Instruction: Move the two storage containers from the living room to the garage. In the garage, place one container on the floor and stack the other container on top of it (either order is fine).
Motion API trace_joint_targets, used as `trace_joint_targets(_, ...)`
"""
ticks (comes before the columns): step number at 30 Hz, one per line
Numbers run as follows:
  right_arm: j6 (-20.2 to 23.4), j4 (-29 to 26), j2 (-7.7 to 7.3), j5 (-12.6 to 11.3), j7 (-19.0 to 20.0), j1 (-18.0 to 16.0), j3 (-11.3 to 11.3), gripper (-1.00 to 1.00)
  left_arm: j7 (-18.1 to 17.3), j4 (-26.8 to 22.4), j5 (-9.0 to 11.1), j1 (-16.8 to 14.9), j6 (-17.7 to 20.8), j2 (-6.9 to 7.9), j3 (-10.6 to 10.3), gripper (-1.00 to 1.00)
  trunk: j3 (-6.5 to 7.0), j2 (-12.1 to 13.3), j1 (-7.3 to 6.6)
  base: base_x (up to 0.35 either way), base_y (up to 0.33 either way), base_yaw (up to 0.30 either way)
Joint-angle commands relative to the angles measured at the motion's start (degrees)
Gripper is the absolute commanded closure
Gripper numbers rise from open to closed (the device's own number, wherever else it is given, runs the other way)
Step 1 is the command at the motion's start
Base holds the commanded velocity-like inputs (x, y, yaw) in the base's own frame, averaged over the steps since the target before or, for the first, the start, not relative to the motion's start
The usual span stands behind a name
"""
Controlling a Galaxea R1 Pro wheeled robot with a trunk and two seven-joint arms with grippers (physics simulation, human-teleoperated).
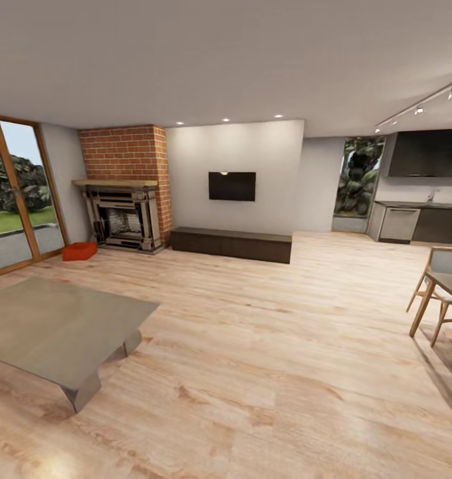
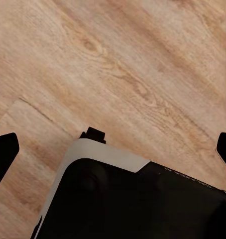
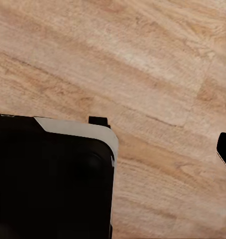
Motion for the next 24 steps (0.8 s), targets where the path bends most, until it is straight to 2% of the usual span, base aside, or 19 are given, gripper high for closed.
trace_joint_targets(1, -0.3, 0.2, 0.05, -0.4, -0.1, -0.1, 0.5, -1.00, 0.1, 0.0, 0.0, 0.0, -0.2, 0.00, 0.3, -1.00, -0.09, -0.1, 0.04, 0.323, 0.000, 0.000)
trace_joint_targets(24, -0.3, 0.2, 0.05, -0.4, -0.1, -0.1, 0.5, -1.00, 0.0, 0.0, 0.0, 0.0, -0.2, 0.01, 0.3, -1.00, -0.09, -0.1, 0.04, 0.323, 0.000, 0.000)
